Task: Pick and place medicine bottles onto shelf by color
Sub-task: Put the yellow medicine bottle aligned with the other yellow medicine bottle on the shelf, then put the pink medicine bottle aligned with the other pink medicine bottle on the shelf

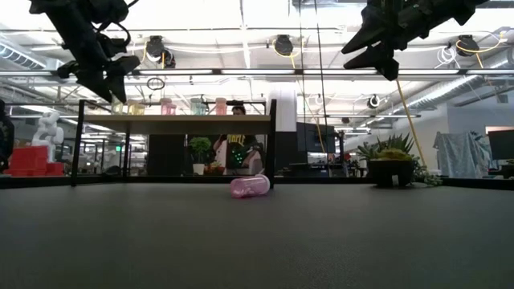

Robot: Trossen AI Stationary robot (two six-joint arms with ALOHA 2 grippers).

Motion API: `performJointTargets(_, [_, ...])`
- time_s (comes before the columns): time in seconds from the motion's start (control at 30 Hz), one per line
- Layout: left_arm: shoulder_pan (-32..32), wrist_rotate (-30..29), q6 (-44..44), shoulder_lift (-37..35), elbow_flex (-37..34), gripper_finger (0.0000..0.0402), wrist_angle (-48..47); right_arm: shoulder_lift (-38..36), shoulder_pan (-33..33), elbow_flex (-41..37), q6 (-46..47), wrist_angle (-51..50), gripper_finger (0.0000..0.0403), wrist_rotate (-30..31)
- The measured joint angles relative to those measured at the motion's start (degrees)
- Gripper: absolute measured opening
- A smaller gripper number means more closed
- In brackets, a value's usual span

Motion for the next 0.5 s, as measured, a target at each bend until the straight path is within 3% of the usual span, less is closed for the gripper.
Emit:
performJointTargets(0.27, [0.00, 0.56, 3.60, -0.07, 1.37, 0.0263, -0.28, 0.00, 0.00, 0.00, 0.13, 0.00, 0.0157, 0.00])
performJointTargets(0.5, [-1.93, 4.51, 8.44, -0.07, 12.29, 0.0316, -4.11, 0.00, 0.00, -0.02, 0.72, 0.00, 0.0157, -0.02])
